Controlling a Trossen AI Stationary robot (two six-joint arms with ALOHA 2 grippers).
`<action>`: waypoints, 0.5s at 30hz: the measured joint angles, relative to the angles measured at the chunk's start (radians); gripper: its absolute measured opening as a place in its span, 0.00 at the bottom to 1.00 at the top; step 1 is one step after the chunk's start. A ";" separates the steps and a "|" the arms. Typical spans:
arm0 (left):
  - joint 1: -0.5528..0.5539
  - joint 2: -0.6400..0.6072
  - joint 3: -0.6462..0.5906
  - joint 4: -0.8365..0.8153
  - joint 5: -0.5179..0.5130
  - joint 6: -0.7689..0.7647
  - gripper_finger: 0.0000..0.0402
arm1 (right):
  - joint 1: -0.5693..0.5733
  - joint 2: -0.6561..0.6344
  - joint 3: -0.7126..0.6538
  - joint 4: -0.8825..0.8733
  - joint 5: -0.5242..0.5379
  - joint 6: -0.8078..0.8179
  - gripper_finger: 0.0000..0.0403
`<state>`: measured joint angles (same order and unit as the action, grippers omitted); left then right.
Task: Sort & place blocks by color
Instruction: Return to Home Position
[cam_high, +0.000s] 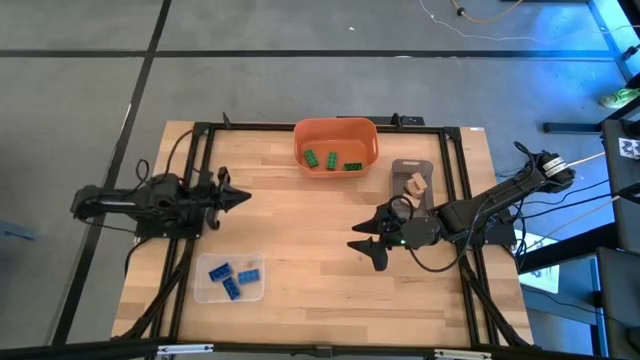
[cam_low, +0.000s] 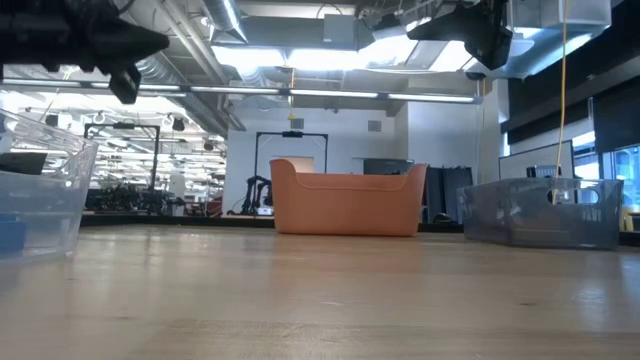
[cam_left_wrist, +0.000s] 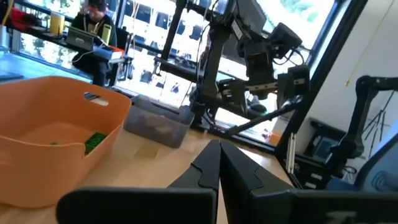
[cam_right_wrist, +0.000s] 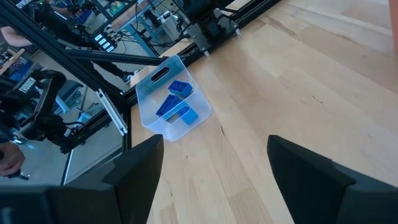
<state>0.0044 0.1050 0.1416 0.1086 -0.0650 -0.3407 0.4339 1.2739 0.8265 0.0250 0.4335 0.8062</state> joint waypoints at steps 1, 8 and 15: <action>0.000 -0.007 -0.019 0.022 0.000 -0.008 0.00 | 0.000 0.000 0.000 0.000 0.000 0.000 0.71; 0.000 -0.086 -0.134 0.117 -0.033 -0.031 0.00 | 0.000 0.000 0.000 0.000 0.000 0.002 0.71; 0.000 -0.102 -0.134 -0.033 -0.076 0.041 0.00 | 0.000 0.000 0.000 0.000 0.000 0.002 0.71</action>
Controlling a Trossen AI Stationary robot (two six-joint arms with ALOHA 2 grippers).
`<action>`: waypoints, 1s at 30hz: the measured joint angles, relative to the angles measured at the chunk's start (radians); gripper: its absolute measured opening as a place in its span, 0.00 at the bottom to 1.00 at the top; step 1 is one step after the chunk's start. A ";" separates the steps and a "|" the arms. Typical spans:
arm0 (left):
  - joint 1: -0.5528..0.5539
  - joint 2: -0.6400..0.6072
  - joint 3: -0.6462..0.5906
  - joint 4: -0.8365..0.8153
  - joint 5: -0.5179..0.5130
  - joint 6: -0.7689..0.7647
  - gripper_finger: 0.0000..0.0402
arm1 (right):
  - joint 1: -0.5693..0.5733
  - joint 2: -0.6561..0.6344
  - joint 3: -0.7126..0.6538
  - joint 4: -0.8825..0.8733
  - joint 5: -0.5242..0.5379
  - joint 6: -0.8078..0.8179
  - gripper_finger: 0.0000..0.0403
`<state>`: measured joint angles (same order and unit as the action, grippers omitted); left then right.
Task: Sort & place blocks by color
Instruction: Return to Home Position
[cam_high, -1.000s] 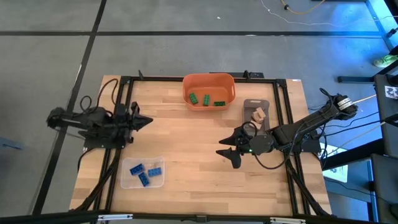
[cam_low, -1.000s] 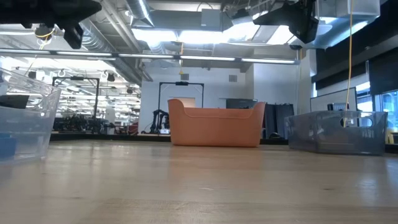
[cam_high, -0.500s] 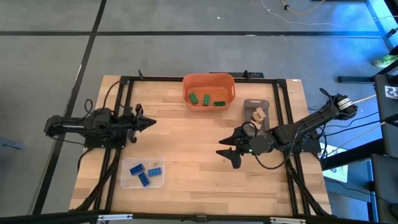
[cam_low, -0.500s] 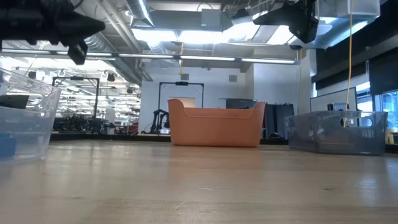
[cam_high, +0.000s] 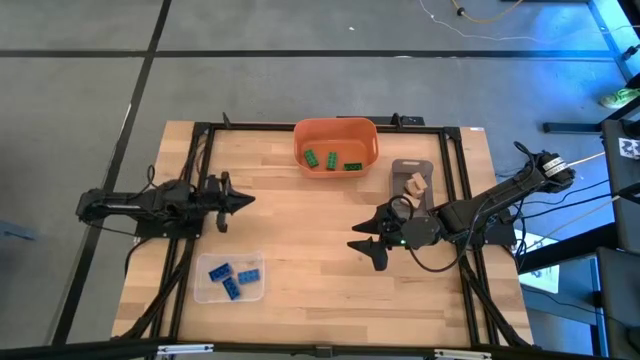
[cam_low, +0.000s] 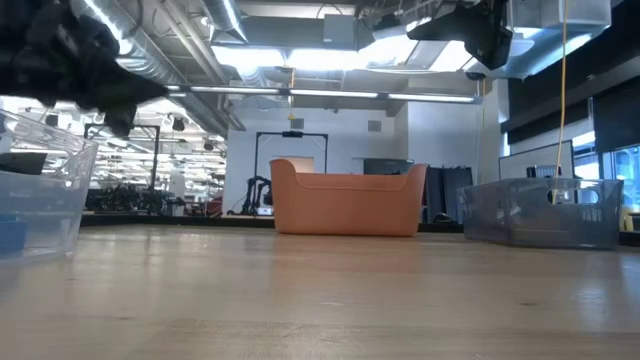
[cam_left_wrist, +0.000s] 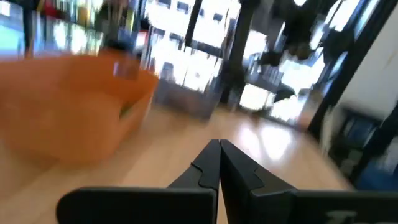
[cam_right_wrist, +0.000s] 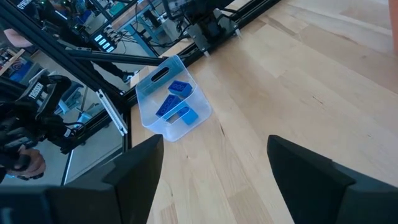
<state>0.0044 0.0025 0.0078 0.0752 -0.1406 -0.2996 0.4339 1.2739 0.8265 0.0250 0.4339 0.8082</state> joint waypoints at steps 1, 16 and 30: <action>0.000 0.001 0.002 -0.051 0.005 0.000 0.00 | 0.000 0.000 0.000 0.000 0.000 0.000 0.71; 0.023 0.017 0.004 -0.068 0.105 0.047 0.00 | -0.002 0.000 0.000 -0.001 0.000 0.082 0.71; 0.023 0.017 0.004 -0.067 0.102 0.047 0.00 | -0.154 -0.130 0.000 -0.232 -0.294 -0.187 0.09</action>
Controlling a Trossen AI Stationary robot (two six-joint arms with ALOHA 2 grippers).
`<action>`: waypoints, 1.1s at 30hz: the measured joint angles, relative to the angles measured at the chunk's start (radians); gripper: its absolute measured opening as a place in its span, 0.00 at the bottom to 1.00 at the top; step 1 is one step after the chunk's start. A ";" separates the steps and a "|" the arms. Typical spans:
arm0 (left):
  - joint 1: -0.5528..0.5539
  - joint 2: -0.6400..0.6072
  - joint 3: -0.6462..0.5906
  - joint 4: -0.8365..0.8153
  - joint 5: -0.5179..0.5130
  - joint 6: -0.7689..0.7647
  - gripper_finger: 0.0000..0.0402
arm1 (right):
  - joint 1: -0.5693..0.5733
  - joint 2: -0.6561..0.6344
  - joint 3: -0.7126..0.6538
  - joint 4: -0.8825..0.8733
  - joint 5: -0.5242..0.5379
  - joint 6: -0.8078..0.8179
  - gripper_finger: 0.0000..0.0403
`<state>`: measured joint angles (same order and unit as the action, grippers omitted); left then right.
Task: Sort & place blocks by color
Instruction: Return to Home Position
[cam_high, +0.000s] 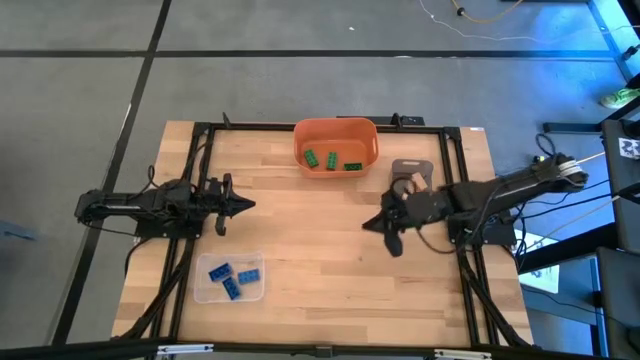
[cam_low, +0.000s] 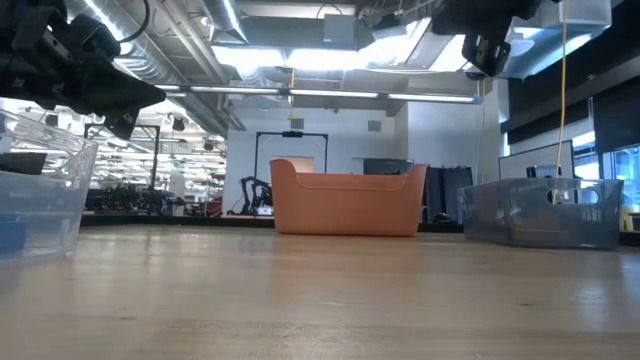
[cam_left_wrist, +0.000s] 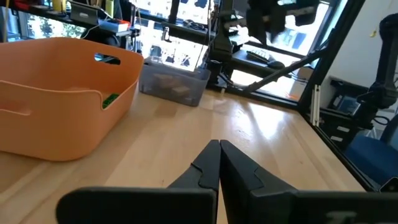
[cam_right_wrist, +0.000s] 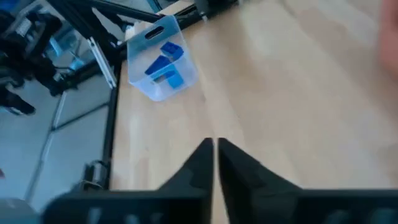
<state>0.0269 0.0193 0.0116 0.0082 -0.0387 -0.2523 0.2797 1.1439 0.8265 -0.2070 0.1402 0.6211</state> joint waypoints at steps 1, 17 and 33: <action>0.000 0.000 0.000 0.000 0.000 0.000 0.00 | -0.017 -0.026 0.000 -0.031 -0.009 -0.033 0.05; 0.000 0.000 0.000 0.001 -0.001 0.000 0.00 | -0.216 -0.587 -0.423 0.211 -0.301 -0.094 0.00; 0.000 0.000 0.000 0.001 -0.001 0.000 0.00 | -0.236 -1.006 -0.685 0.278 -0.261 -0.077 0.00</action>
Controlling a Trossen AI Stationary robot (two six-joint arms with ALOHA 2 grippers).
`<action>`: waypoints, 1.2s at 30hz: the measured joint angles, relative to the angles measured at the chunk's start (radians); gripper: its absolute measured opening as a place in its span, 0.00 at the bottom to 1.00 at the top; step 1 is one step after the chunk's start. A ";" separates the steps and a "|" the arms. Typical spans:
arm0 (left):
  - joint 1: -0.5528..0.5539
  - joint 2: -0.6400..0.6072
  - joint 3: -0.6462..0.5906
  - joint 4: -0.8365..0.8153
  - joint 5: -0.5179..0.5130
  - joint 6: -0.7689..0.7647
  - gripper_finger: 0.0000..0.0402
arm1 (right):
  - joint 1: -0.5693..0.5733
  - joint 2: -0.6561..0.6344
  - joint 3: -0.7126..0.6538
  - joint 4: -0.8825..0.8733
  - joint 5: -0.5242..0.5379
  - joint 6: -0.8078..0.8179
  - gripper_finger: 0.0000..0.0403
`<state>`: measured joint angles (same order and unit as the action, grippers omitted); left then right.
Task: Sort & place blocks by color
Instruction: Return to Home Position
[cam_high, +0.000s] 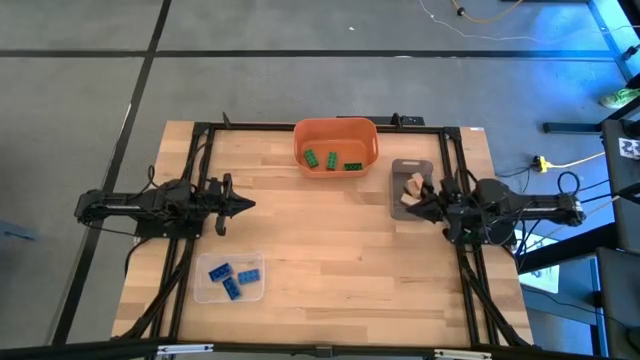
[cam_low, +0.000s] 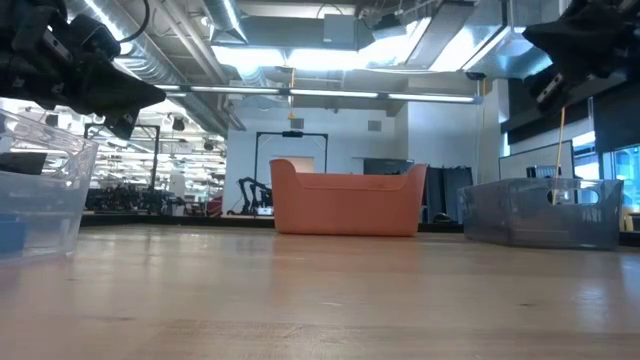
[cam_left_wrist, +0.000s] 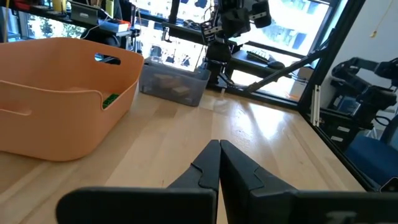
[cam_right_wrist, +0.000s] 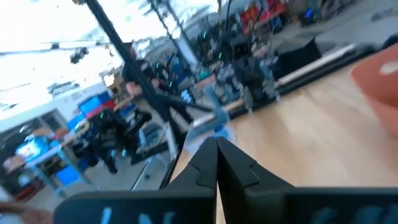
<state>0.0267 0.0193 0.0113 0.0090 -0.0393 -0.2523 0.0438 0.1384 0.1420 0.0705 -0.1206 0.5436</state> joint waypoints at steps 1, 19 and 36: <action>0.000 0.000 0.000 0.000 0.000 0.000 0.00 | -0.004 -0.027 -0.008 -0.002 0.014 -0.002 0.00; -0.001 0.000 0.000 0.001 -0.001 0.000 0.00 | -0.021 -0.137 -0.125 0.084 0.056 -0.134 0.00; -0.001 0.000 0.000 0.000 0.000 0.000 0.00 | -0.021 -0.132 -0.135 -0.046 0.100 -0.418 0.00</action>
<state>0.0257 0.0196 0.0113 0.0093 -0.0395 -0.2523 0.0225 0.0063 0.0071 0.0246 -0.0210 0.1257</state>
